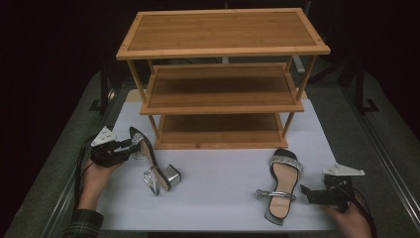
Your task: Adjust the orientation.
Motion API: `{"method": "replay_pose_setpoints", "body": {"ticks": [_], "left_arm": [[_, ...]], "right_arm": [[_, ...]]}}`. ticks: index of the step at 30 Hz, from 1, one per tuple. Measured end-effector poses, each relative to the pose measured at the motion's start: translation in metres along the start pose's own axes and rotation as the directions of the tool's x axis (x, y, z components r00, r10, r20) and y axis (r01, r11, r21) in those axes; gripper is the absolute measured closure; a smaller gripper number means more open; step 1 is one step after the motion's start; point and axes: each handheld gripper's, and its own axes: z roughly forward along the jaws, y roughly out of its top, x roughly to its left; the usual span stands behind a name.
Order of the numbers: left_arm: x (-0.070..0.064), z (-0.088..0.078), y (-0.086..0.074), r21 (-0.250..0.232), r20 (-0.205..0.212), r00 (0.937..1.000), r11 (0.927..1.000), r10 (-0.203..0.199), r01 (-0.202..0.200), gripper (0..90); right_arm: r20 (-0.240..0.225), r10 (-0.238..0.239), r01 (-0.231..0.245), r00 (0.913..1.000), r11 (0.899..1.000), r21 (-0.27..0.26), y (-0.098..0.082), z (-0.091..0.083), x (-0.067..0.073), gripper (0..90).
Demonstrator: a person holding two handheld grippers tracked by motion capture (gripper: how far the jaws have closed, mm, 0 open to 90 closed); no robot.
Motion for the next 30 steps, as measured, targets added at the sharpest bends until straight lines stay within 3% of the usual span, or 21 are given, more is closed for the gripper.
{"method": "replay_pose_setpoints", "body": {"ticks": [7, 10, 11, 13, 20, 30], "left_arm": [[-0.005, -0.004, 0.000, 0.003, -0.007, 0.9998, 0.9998, 0.020, -0.020, 64.7], [-0.009, -0.007, 0.000, 0.009, 0.009, 0.9996, 0.9996, 0.027, -0.027, 66.7], [-0.012, -0.008, 0.001, 0.002, 0.006, 0.9995, 0.9995, 0.032, -0.032, 73.0], [-0.017, -0.009, 0.001, 0.015, 0.003, 0.9986, 0.9985, 0.053, -0.053, 73.3], [-0.037, -0.011, 0.003, 0.025, 0.062, 0.9956, 0.9971, 0.070, -0.072, 73.9], [-0.074, -0.012, 0.003, 0.022, 0.165, 0.9804, 0.9934, 0.107, -0.112, 74.1]], "right_arm": [[0.000, 0.000, 0.000, 1.0000, 1.000, 0.000, 0.000, 0.000, 0.000, 0.0], [0.000, 0.000, 0.000, 1.0000, 1.000, -0.001, 0.000, 0.000, 0.000, 0.0], [0.000, 0.000, 0.000, 1.0000, 1.000, -0.001, 0.000, 0.000, 0.000, 0.0], [0.000, 0.000, 0.000, 1.0000, 1.000, -0.001, 0.000, 0.000, 0.000, 0.0], [0.000, 0.000, 0.000, 1.0000, 1.000, -0.001, 0.000, 0.000, 0.000, 0.0], [0.001, -0.001, 0.001, 1.0000, 1.000, 0.001, 0.000, 0.000, 0.000, 0.0]]}}
